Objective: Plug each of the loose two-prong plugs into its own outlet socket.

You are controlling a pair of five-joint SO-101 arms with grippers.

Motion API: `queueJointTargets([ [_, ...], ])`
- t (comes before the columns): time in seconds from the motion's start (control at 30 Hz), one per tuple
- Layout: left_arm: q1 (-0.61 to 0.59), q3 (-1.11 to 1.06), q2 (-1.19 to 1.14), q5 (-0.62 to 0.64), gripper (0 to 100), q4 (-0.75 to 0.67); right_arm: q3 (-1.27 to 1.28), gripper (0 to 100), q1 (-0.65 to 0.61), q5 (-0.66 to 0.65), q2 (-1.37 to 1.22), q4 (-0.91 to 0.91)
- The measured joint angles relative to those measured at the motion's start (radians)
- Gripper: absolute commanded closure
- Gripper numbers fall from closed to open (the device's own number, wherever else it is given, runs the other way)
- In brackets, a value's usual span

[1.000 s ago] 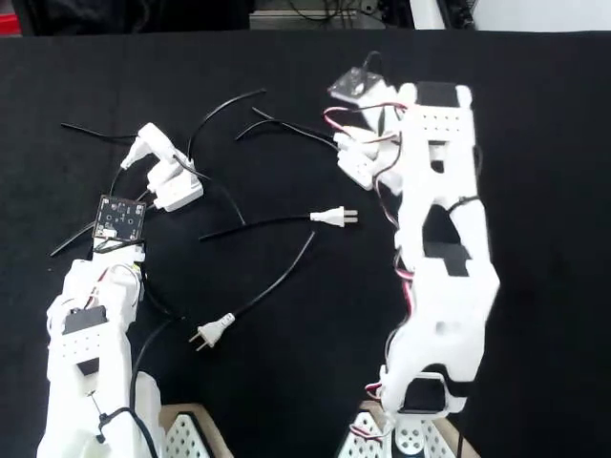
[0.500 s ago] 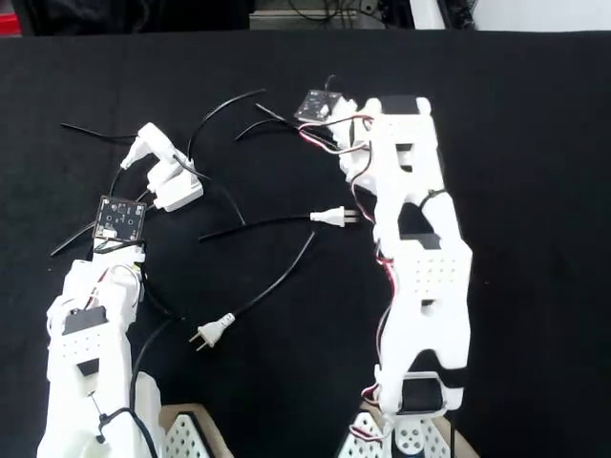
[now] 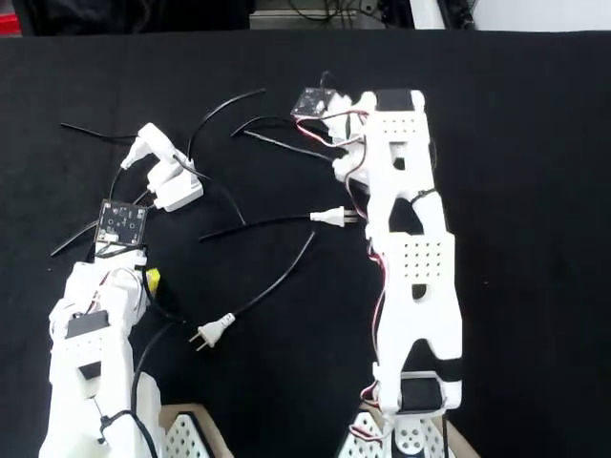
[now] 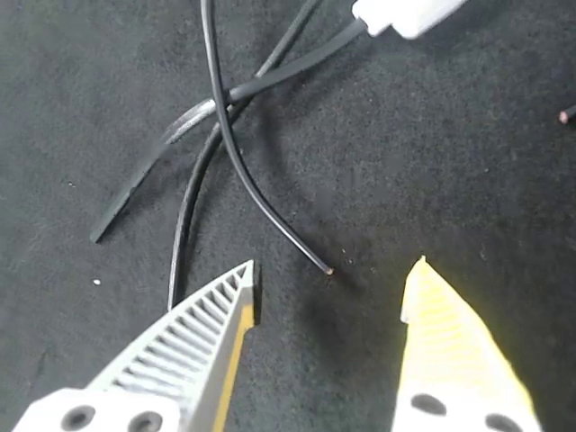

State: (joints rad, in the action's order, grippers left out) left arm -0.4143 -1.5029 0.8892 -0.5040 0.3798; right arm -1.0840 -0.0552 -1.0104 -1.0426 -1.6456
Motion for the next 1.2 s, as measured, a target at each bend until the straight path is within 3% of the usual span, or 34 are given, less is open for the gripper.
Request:
queueJointTargets([
  [0.1,0.0,0.0,0.0,0.0,73,-0.002,-0.106,98.7,0.003,0.005,0.0,-0.08],
  [0.3,0.0,0.0,0.0,0.0,73,-0.002,-0.13,98.7,-0.003,0.144,0.026,-0.083],
  [0.6,0.0,0.0,0.0,0.0,73,-0.002,0.292,98.7,-0.146,0.367,0.503,-0.083],
  [0.93,0.0,0.0,0.0,0.0,73,-0.002,0.727,98.7,-0.307,0.388,1.195,-0.084],
  [1.2,0.0,-0.002,0.0,0.0,73,0.0,1.111,98.7,-0.554,0.434,1.475,-0.075],
])
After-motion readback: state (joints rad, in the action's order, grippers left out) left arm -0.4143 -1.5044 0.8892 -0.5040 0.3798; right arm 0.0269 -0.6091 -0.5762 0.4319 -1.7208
